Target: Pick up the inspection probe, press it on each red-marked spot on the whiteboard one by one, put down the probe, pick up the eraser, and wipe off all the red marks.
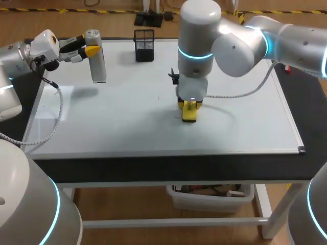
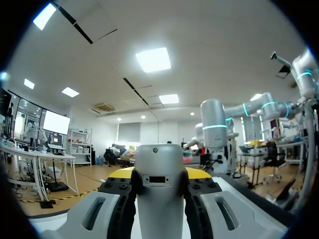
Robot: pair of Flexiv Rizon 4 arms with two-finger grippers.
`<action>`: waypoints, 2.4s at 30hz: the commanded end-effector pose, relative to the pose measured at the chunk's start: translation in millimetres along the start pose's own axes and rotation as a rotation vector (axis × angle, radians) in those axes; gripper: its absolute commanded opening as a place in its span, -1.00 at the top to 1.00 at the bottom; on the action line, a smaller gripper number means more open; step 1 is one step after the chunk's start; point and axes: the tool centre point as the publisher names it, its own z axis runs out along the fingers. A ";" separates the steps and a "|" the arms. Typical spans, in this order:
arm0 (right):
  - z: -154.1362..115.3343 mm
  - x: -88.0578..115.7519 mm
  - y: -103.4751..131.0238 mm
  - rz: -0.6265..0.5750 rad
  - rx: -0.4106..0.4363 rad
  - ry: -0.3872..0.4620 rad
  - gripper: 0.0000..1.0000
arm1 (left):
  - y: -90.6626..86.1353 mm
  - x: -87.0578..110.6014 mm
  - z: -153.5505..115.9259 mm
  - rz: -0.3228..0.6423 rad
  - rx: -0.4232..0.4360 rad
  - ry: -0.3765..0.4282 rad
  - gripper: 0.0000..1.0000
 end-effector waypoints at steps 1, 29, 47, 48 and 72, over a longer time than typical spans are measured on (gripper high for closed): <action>-23.2 -3.9 6.0 -0.023 0.032 0.004 1.00 | -0.9 1.1 0.6 0.002 0.000 -0.003 1.00; 2.7 -73.6 23.2 -0.191 0.001 -0.038 1.00 | -0.9 1.1 0.6 0.002 0.000 -0.003 1.00; 9.0 -32.4 20.4 -0.078 -0.019 -0.014 1.00 | -0.9 1.1 0.6 0.002 0.000 -0.003 1.00; 9.1 -28.5 20.0 -0.068 -0.020 -0.011 1.00 | -0.9 1.1 0.6 0.002 0.000 -0.003 1.00; -18.4 12.2 -0.5 0.010 -0.001 -0.005 1.00 | -0.9 1.1 0.6 0.002 0.000 -0.003 1.00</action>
